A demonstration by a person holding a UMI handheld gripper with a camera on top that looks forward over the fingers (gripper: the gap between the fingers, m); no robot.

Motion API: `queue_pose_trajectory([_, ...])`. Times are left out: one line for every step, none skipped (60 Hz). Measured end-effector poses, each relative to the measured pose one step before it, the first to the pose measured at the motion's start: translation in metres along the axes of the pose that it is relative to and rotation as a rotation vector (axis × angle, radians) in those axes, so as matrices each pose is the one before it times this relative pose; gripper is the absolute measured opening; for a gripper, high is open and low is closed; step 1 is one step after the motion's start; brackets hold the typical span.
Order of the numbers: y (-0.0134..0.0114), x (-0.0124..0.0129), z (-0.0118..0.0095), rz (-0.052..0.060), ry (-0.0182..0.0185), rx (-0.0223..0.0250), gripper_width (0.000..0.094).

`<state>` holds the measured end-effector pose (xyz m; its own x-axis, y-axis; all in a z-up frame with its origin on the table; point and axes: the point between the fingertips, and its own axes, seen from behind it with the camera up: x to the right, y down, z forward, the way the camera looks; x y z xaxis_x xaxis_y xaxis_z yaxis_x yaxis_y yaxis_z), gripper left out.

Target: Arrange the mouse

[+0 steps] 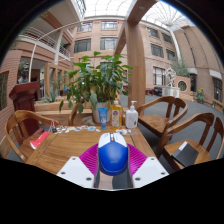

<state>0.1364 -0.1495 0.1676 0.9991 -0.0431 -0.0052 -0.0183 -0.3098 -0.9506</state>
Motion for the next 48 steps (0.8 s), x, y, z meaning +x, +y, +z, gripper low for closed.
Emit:
queue_pose_trajectory([0.00883,0.01002,0.00460,0.0009,0.01511,-0.02082,0.0371])
queue_pose_trajectory([0.00909,0.00972,0.00466,-0.0008,0.01465,-0.02002,0.0373])
queue_pose_trajectory([0.01009,0.00902,0.00437,-0.0034,0.01543,-0.02302,0.0372])
queue_pose_trajectory([0.01081,0.00861,0.00378,-0.0008,0.01560,-0.02363,0.0372])
queue_pose_trajectory([0.01507,0.00866,0.00537,0.0070,0.01419,-0.01792,0.0373])
queue_pose_trajectory([0.00945,0.00801,0.00302,0.0075,0.01020,-0.01555,0.0372])
queue_pose_trajectory([0.00799,0.00572,0.00348,0.0079,0.01004,-0.01668,0.0374])
queue_pose_trajectory([0.00814,0.00516,0.00375,0.0010,0.00814,-0.01830,0.0373])
queue_pose_trajectory([0.00823,0.00446,0.00369,-0.0023,0.00731,-0.01865,0.0375])
queue_pose_trajectory([0.00759,0.00393,0.00304,-0.0007,0.00718,-0.01593,0.0376])
queue_pose_trajectory([0.00659,0.00413,0.00269,0.0021,0.00730,-0.01226,0.0376])
queue_pose_trajectory([0.00649,0.00358,0.00315,0.0029,0.00835,-0.01072,0.0379])
queue_pose_trajectory([0.00833,0.00462,0.00445,-0.0006,0.00493,-0.00926,0.0379])
queue_pose_trajectory([0.00580,0.00274,0.00255,-0.0012,0.00471,-0.01230,0.0382])
queue_pose_trajectory([0.00556,0.00281,0.00221,-0.0006,0.00360,-0.01252,0.0389])
queue_pose_trajectory([0.00511,0.00249,0.00229,0.0004,0.00327,-0.01151,0.0398])
queue_pose_trajectory([0.00475,0.00191,0.00235,0.0018,0.00333,-0.01083,0.0409])
queue_pose_trajectory([0.00475,0.00147,0.00226,0.0010,0.00153,-0.01226,0.0415])
queue_pose_trajectory([0.00229,-0.00082,0.00058,0.0019,0.00160,-0.01291,0.0422])
queue_pose_trajectory([0.00497,0.00095,0.00194,0.0026,-0.00259,-0.00902,0.0436])
queue_pose_trajectory([0.00373,0.00035,0.00142,0.0031,-0.00318,-0.00996,0.0453])
queue_pose_trajectory([0.00361,-0.00016,0.00119,0.0018,-0.00568,-0.01074,0.0457])
queue_pose_trajectory([0.00342,-0.00020,0.00110,0.0031,-0.00640,-0.01072,0.0471])
queue_pose_trajectory([0.00286,-0.00034,0.00102,0.0047,-0.00598,-0.00862,0.0481])
queue_pose_trajectory([0.00174,-0.00006,0.00028,0.0043,-0.00450,-0.00391,0.0494])
queue_pose_trajectory([-0.00253,-0.00083,-0.00062,0.0003,-0.00018,0.00087,0.0508])
queue_pose_trajectory([0.00141,0.00048,-0.00129,-0.0016,0.00162,0.00481,0.0526])
queue_pose_trajectory([-0.00025,0.00182,-0.00124,-0.0023,0.00651,0.00283,0.0548])
queue_pose_trajectory([-0.00027,0.00163,-0.00175,-0.0038,0.00604,0.00244,0.0580])
queue_pose_trajectory([-0.00103,0.00105,-0.00202,-0.0033,0.00597,0.00364,0.0617])
queue_pose_trajectory([-0.00158,0.00144,-0.00207,-0.0024,0.00852,0.00454,0.0664])
queue_pose_trajectory([-0.00204,0.00280,-0.00227,-0.0023,0.00844,0.00432,0.0707])
queue_pose_trajectory([-0.00130,-0.00050,-0.00366,-0.0020,0.00536,0.00287,0.0748])
queue_pose_trajectory([-0.00605,0.00213,-0.00401,-0.0025,-0.00191,-0.00053,0.0784])
queue_pose_trajectory([-0.00009,-0.00213,-0.00525,-0.0001,-0.00155,0.00711,0.0825])
queue_pose_trajectory([-0.00132,-0.00140,-0.00402,0.0010,-0.00439,0.00540,0.0856])
queue_pose_trajectory([-0.00193,0.00014,-0.00410,0.0030,0.00115,0.00490,0.0866])
queue_pose_trajectory([-0.00209,-0.00172,-0.00453,0.0010,-0.00603,0.00456,0.0857])
queue_pose_trajectory([-0.00192,-0.00178,-0.00443,0.0017,-0.00621,0.00354,0.0852])
queue_pose_trajectory([-0.00167,-0.00073,-0.00468,0.0016,-0.00230,0.00212,0.0848])
queue_pose_trajectory([-0.00337,-0.00047,-0.00489,0.0005,0.00060,-0.00039,0.0849])
queue_pose_trajectory([-0.00084,-0.00018,-0.00535,-0.0008,0.00006,0.00136,0.0850])
queue_pose_trajectory([-0.00125,-0.00057,-0.00536,-0.0020,-0.00018,0.00167,0.0850])
queue_pose_trajectory([-0.00150,-0.00030,-0.00536,-0.0032,0.00077,0.00222,0.0850])
queue_pose_trajectory([-0.00141,-0.00014,-0.00522,-0.0034,0.00226,0.00279,0.0851])
queue_pose_trajectory([-0.00136,-0.00036,-0.00503,-0.0032,0.00344,0.00361,0.0854])
queue_pose_trajectory([-0.00220,0.00090,-0.00268,-0.0036,0.00231,0.00350,0.0855])
queue_pose_trajectory([-0.00143,-0.00120,-0.00547,-0.0028,0.00192,0.00385,0.0855])
